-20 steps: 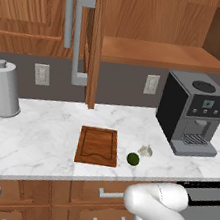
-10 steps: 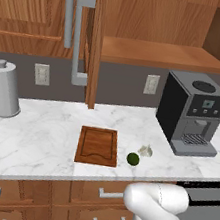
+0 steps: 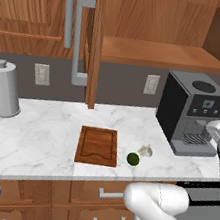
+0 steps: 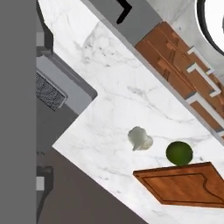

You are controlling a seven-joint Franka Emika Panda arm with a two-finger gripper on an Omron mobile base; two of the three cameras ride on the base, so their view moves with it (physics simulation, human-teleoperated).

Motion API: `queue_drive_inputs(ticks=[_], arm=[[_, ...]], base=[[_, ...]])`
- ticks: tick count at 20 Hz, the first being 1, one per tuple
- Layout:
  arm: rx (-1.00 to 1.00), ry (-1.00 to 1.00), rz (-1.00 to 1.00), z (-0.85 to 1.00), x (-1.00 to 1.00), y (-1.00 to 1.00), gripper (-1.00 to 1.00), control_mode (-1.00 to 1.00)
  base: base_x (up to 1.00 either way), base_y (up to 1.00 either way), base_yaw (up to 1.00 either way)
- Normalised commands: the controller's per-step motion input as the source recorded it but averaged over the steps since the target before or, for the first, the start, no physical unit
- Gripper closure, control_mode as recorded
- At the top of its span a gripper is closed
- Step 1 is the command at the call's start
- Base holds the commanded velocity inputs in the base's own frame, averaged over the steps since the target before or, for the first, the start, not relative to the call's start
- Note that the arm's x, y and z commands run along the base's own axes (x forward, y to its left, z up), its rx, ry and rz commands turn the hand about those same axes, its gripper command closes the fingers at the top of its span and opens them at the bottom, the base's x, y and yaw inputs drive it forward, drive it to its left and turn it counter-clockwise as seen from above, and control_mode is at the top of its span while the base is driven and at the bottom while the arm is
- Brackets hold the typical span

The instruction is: Open the cabinet. Place the bowl and condiment on the counter. Then place the lime and garlic on the cutting board.

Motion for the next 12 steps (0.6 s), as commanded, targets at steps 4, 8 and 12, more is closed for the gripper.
queue_drive_inputs(ticks=[4, 8, 12], arm=[[-0.09, 0.06, 0.19, 0.07, 0.1, 0.56, -1.0, -1.0], [-0.09, 0.06, 0.19, 0.05, 0.07, 0.54, -1.0, -1.0], [-0.08, 0.07, 0.18, 0.02, 0.05, 0.52, -1.0, -1.0]], base=[[0.0, 0.0, 0.0], [0.0, 0.0, 0.0], [0.0, 0.0, 0.0]])
